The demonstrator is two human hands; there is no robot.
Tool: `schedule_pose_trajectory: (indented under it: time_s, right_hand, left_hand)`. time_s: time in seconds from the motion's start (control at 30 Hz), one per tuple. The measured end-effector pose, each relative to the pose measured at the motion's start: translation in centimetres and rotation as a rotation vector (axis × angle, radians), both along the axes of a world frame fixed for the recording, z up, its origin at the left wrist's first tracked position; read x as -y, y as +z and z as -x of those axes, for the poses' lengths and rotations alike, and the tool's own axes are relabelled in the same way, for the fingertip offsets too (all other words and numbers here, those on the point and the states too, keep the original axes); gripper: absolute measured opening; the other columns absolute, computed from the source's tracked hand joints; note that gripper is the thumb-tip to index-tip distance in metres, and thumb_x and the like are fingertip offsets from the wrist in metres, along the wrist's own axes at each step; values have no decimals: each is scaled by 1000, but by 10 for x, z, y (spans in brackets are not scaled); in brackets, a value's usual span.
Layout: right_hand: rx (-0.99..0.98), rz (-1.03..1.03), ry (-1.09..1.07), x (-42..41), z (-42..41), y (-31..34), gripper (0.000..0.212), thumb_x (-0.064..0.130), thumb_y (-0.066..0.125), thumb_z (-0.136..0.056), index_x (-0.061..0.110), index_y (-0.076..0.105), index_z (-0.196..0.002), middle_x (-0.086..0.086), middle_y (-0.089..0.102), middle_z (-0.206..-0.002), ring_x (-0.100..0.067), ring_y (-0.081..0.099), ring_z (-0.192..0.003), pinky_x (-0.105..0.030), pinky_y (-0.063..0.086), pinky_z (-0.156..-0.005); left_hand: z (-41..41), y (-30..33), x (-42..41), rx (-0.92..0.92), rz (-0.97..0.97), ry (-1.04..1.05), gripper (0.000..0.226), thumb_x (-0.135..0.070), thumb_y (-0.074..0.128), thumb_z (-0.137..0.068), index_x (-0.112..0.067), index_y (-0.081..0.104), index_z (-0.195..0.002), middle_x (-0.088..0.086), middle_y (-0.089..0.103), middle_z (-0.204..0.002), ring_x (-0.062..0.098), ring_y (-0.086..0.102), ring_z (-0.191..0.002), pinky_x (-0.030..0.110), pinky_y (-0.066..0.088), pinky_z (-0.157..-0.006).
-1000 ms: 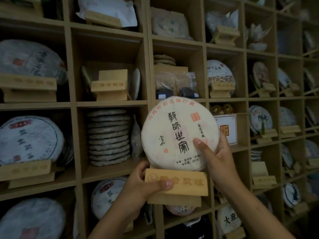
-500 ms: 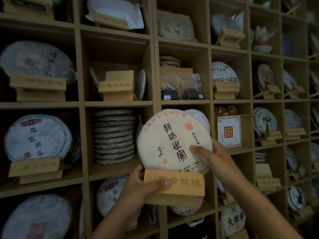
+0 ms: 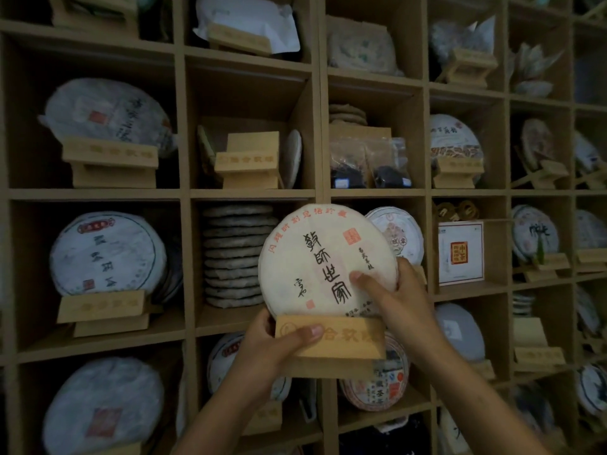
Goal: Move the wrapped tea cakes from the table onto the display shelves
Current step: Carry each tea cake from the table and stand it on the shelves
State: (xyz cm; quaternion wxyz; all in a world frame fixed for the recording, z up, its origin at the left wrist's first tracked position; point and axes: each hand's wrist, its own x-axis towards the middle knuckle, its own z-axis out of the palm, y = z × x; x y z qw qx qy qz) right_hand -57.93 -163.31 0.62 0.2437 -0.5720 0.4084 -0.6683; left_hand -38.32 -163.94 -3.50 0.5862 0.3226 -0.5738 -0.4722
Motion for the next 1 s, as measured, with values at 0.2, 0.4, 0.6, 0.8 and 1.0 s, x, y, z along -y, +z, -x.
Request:
schedule_pose_trajectory:
  time_s: [0.2, 0.4, 0.6, 0.8, 1.0]
  right_hand:
    - [194, -93, 262, 25, -16, 7, 42, 33, 65, -92, 20, 54, -131, -3, 73, -116, -22, 71, -103, -46, 59, -88]
    - [301, -161, 271, 68, -35, 20, 46, 35, 66, -91, 15, 52, -130, -8, 71, -116, -28, 71, -101, -49, 59, -86]
    - [309, -175, 257, 118, -54, 26, 13, 28, 65, -92, 21, 62, -102, -5, 74, -102, -25, 73, -93, -43, 61, -81]
    - [282, -121, 342, 148, -61, 8, 15, 25, 60, -97, 26, 65, -111, 3, 79, -96, -16, 75, -89, -30, 60, -65]
    - [213, -92, 326, 163, -65, 9, 30, 27, 55, -100, 19, 60, -128, -4, 73, -116, -18, 71, -102, -31, 61, -77]
  left_hand:
    - [-17, 5, 22, 1, 29, 40, 70, -35, 95, -47, -20, 66, -109, -2, 78, -98, 17, 74, -92, 37, 57, -82]
    - [-32, 11, 60, -4, 38, 54, 64, -42, 87, -48, -25, 67, -106, -5, 78, -97, 12, 74, -89, 28, 57, -72]
    - [-48, 14, 110, 20, -5, 75, 77, -42, 94, -45, -16, 66, -112, 3, 77, -103, 22, 71, -99, 41, 56, -90]
    - [-56, -2, 151, 24, -4, 70, 76, -41, 90, -46, -13, 65, -113, 6, 76, -104, 23, 73, -97, 35, 58, -79]
    - [-60, -5, 177, 34, -19, 71, 77, -48, 90, -43, -20, 65, -109, -4, 78, -96, 14, 74, -88, 24, 57, -66]
